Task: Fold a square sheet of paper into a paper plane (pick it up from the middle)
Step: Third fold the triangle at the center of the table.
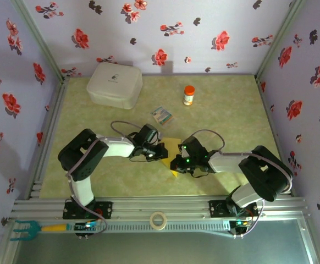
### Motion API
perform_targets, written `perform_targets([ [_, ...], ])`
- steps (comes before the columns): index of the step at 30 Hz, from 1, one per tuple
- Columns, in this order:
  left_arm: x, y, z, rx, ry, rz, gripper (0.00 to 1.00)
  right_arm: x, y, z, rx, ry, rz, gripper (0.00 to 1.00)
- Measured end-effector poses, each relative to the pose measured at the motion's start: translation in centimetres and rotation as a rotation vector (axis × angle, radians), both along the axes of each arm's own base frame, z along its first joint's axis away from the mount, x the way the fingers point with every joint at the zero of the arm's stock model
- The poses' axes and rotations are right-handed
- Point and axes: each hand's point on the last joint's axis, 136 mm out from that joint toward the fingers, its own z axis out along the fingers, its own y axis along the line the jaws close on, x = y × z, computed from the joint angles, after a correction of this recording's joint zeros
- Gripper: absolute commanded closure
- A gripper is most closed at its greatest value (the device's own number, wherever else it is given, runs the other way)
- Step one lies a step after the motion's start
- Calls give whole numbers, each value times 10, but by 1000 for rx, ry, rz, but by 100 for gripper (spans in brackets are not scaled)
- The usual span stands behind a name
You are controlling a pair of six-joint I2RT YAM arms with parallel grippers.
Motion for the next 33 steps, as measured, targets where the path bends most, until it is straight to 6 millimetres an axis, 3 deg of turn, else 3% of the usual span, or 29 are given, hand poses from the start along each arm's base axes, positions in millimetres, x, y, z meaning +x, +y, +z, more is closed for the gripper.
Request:
perform_targets([
  [9, 1, 1, 0, -19, 0, 2, 100, -2, -2, 8, -16, 7, 11, 87],
  [13, 1, 1, 0, -20, 0, 2, 100, 6, 7, 19, 9, -11, 28, 87],
  [17, 1, 1, 0, -21, -1, 1, 100, 8, 12, 13, 8, 5, 40, 90],
  [23, 1, 1, 0, -21, 0, 2, 100, -2, 5, 1, -15, 40, 43, 94],
  [33, 1, 1, 0, -23, 0, 2, 100, -19, -13, 6, -19, 28, 31, 96],
])
